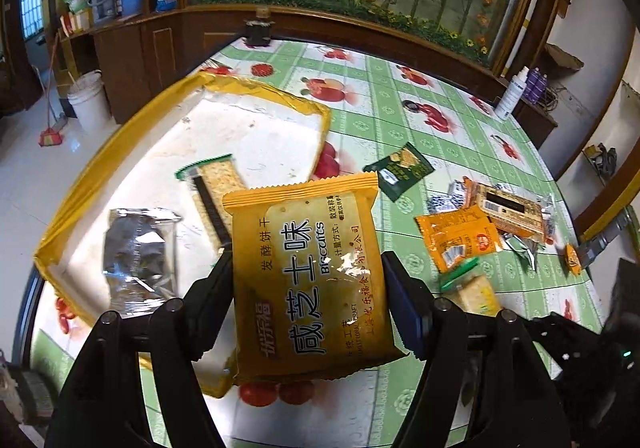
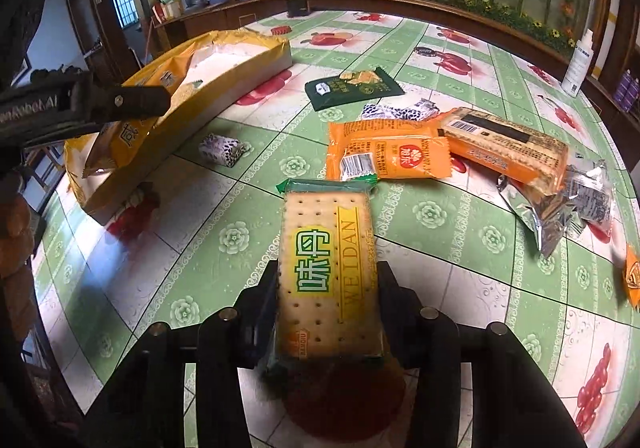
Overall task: Organize snacks
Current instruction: 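Grip the yellow WEIDAN cracker pack with the right tool while the left tool lifts the biscuit bag, then carry the biscuit bag with the left tool while the right tool carries the WEIDAN pack to the tray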
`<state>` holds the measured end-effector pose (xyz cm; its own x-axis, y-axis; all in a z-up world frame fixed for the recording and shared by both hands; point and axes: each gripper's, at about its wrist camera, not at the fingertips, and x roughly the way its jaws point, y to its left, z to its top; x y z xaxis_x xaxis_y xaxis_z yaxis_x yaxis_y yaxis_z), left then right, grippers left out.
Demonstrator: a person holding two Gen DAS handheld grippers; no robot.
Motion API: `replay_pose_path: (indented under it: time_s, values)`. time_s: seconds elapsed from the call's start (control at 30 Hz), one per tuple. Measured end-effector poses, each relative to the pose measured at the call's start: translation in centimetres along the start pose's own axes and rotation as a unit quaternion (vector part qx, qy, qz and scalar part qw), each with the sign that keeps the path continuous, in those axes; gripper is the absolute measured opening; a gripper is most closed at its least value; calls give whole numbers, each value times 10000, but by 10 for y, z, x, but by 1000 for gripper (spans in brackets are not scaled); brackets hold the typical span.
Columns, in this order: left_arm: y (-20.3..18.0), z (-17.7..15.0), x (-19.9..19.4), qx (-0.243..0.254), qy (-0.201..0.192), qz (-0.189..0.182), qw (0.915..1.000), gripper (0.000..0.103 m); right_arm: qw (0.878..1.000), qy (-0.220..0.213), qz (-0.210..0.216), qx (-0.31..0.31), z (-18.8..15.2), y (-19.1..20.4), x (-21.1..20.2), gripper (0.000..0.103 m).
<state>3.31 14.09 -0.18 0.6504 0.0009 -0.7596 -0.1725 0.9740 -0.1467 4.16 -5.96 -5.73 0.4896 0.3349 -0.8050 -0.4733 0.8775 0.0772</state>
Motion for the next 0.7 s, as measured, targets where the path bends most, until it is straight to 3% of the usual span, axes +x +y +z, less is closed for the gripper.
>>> replay_pose_path:
  time_s: [0.33,0.7]
  values:
    - [26,-4,-20,-74,-360,658,9972,71,9957,-704,602,-28,24,17,-42,47]
    - [61,-11,-23,-353,-361,934,9944,71,9918,-725,1009,-299,43,58,-35,47]
